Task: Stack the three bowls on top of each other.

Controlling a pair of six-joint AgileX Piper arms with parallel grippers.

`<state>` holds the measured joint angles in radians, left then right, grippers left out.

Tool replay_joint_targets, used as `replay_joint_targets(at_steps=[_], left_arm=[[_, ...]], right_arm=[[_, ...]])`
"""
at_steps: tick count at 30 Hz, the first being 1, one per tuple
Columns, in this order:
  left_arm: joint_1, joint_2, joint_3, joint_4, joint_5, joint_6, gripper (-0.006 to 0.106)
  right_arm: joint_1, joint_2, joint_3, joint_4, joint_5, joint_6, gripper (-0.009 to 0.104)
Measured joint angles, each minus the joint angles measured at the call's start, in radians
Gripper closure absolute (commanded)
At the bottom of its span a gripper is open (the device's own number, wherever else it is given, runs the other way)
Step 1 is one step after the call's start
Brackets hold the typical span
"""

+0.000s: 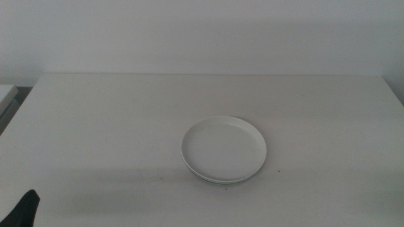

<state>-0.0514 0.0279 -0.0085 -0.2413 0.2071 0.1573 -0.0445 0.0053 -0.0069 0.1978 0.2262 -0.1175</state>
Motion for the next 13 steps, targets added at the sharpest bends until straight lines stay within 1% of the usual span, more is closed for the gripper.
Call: replay_joint_targets(at_steps=[6, 13], left_arm=[[0.000, -0.024, 0.008, 0.001, 0.044, 0.000, 0.007], [0.000, -0.024, 0.008, 0.001, 0.034, 0.000, 0.007]], right_arm=[[-0.003, -0.001, 0.003, 0.016, 0.033, 0.000, 0.016], [-0.003, -0.001, 0.003, 0.016, 0.037, 0.000, 0.016]])
